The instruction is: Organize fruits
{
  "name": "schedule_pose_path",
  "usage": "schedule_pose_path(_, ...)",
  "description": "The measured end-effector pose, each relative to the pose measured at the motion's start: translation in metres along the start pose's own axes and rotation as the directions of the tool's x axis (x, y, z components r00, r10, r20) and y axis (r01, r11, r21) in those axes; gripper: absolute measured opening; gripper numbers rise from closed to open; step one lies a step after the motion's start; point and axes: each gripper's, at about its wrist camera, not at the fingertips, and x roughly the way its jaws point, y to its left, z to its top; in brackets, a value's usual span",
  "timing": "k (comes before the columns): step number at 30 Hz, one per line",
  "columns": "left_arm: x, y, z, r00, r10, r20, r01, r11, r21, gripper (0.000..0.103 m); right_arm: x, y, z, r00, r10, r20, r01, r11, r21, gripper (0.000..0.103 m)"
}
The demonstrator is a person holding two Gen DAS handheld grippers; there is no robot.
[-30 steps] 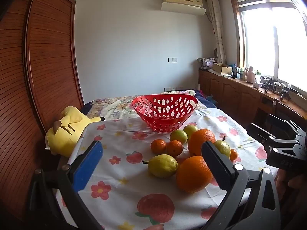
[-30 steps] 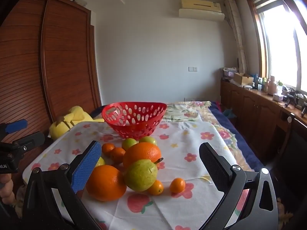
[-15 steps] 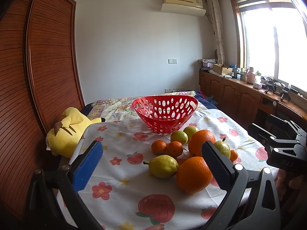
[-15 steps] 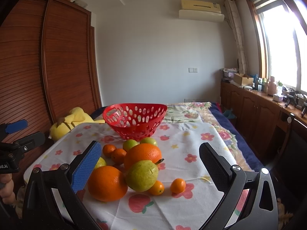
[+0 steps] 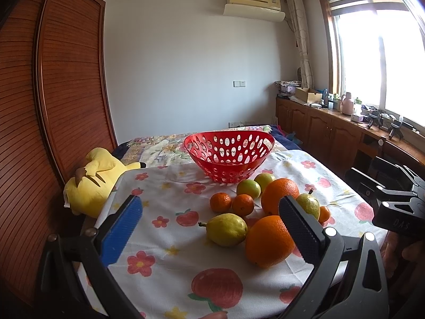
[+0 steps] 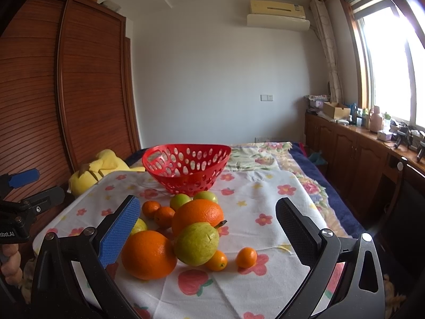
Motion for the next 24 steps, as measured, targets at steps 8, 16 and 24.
schedule_pose_path(8, 0.0002, 0.0001, -0.0001, 1.0, 0.0, 0.002, 0.0, 1.0, 0.0, 0.103, -0.001, 0.0, 0.0007, 1.0, 0.0, 0.002, 0.0, 1.0, 0.001, 0.103)
schedule_pose_path(16, 0.0001, -0.0005, -0.0013, 1.0, 0.0, 0.002, 0.0, 1.0, 0.001, 0.103, -0.0028, 0.001, 0.0023, 1.0, 0.002, 0.002, -0.002, 1.0, 0.001, 0.103)
schedule_pose_path(24, 0.0, -0.0008, -0.0016, 1.0, 0.001, 0.004, -0.001, 1.0, 0.002, 0.103, -0.0038, 0.0017, 0.0024, 1.0, 0.003, 0.002, -0.003, 1.0, 0.001, 0.103)
